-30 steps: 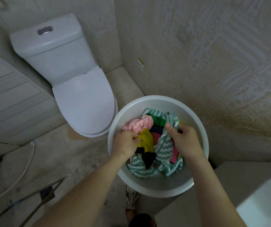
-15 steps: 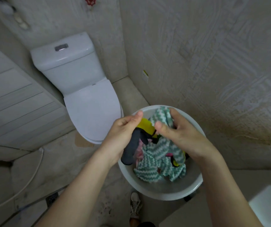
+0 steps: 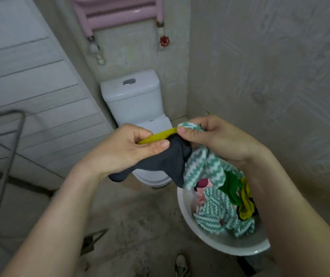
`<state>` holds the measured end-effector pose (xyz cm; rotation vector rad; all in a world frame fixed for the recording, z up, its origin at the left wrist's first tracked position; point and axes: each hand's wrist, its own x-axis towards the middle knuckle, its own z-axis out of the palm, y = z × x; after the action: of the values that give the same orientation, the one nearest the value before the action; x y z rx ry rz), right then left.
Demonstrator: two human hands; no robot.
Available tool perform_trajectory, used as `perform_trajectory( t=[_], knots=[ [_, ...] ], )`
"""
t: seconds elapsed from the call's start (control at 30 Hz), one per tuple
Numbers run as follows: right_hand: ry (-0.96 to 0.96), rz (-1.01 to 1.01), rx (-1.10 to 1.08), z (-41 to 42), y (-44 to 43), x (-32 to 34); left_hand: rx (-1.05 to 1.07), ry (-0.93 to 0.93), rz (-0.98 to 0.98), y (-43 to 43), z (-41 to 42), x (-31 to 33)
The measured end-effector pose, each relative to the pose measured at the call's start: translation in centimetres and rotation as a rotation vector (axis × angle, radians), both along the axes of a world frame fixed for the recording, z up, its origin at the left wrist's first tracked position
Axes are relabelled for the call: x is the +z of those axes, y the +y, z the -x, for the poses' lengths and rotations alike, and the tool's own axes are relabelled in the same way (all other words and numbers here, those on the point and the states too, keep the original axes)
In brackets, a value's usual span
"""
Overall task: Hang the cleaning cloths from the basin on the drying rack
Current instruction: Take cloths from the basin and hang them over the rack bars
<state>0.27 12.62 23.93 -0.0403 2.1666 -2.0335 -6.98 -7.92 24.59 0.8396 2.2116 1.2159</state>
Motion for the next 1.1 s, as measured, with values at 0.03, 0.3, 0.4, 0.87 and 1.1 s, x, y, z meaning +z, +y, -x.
perform_trajectory(
  t=[0.03,0.3,0.4,0.87,1.1],
  knots=[
    [-0.021,0.059,0.011,0.7,-1.0,0.6,-0.004,-0.005,0.008,-1.7,0.3,0.9],
    [0.138,-0.19,0.242,5.1,-11.6,3.5,0.447,0.04,-0.132,-13.8,0.1,6.3],
    [0.24,-0.293,0.248,6.5,-15.7,4.1,0.515,0.086,-0.148,-17.6,-0.7,7.6],
    [0.359,-0.362,0.564,7.8,-40.6,1.7,0.674,0.136,0.07,-37.4,-2.7,7.6],
    [0.415,-0.673,0.646,10.3,-46.0,0.1,0.679,0.12,0.247,-45.6,-2.5,5.7]
  ],
)
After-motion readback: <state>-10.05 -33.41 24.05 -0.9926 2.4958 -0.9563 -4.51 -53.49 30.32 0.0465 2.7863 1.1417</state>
